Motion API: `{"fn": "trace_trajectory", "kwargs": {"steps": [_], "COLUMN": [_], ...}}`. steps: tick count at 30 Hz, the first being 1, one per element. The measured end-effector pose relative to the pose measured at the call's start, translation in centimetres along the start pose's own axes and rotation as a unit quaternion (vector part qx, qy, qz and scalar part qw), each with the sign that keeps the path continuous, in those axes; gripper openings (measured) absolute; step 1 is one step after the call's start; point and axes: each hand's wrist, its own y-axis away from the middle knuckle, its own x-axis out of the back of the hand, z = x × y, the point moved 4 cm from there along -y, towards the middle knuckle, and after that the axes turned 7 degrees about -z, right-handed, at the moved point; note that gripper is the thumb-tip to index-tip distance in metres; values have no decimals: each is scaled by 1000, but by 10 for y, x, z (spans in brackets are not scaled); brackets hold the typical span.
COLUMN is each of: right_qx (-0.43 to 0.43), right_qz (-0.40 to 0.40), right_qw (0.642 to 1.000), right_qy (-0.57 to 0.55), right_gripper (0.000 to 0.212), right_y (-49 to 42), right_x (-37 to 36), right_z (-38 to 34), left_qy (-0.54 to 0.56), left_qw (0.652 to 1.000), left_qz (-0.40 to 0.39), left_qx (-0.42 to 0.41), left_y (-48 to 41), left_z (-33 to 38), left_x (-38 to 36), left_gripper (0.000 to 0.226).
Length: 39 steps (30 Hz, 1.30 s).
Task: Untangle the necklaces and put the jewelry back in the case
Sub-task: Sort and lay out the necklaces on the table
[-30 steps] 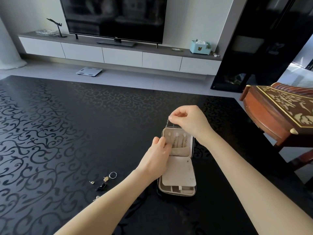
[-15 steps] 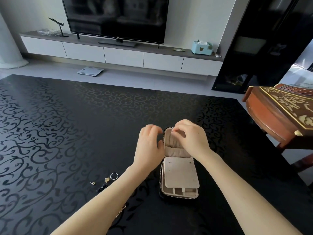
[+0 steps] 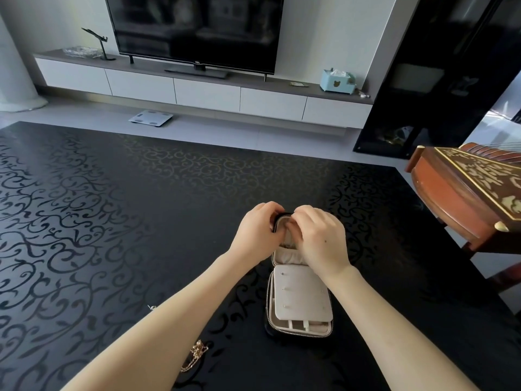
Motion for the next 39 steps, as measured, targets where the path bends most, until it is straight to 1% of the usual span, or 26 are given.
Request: {"fn": "trace_trajectory", "kwargs": {"steps": [3, 6, 10, 14, 17, 20, 24, 26, 28, 29, 30, 32, 33, 34, 35, 36, 37, 38, 39], "right_qx": [-22, -34, -64, -18, 0, -22, -95, -118, -130, -130, -122, -93, -80, -70, -62, -68, -93, -130, -160], "right_qz": [10, -10, -51, -90, -131, -183, -234, -259, -273, -262, -227, -115, -63, -38, -46, -85, -151, -224, -277], "right_qw": [1000, 999, 996, 996, 991, 980, 955, 942, 937, 942, 956, 986, 993, 995, 995, 992, 982, 964, 944], "right_qy": [-9, -16, -42, -16, -18, -69, -155, -176, -176, -165, -141, -79, -62, -59, -62, -65, -63, -64, -78], "right_gripper": [20, 10, 24, 28, 33, 34, 28, 28, 26, 25, 24, 20, 15, 10, 8, 10, 14, 18, 24], "right_y": [-5, -8, -14, -21, -22, -23, -26, -27, -25, -24, -22, -15, -8, -1, 8, 15, 22, 29, 35], "right_x": [5, 4, 3, 3, 2, 2, -2, -2, -2, 0, 5, 20, 27, 32, 33, 29, 23, 17, 10], "right_z": [0, -1, 3, 2, 4, 8, 14, 12, 10, 10, 9, 6, 3, -1, -6, -10, -13, -13, -13], "left_qy": [6, 9, 18, 22, 47, 59, 66, 62, 56, 54, 55, 83, 113, 145, 168, 178, 184, 183, 174], "left_qw": [1000, 1000, 1000, 999, 997, 994, 991, 990, 991, 990, 990, 985, 981, 976, 972, 971, 970, 971, 974], "left_qz": [-6, -2, 8, 17, 9, -9, -35, -46, -57, -66, -77, -96, -103, -105, -103, -99, -96, -93, -88], "left_qx": [-10, -9, 0, 22, 62, 90, 112, 114, 111, 108, 107, 113, 120, 126, 128, 127, 124, 120, 113], "left_y": [-1, -1, -3, -3, -5, -8, -11, -12, -11, -10, -9, -6, -5, -4, -3, -2, -1, 0, 1], "left_z": [-1, 0, 2, 3, 1, 0, 3, 5, 6, 7, 6, 3, 2, 0, -1, -1, -1, 0, 0], "left_x": [2, 4, 3, 2, 3, 5, 7, 8, 8, 8, 7, 5, 5, 5, 6, 8, 10, 11, 12], "left_gripper": [19, 15, 13, 15, 18, 20, 26, 28, 31, 33, 35, 37, 37, 37, 34, 30, 25, 21, 19]}}
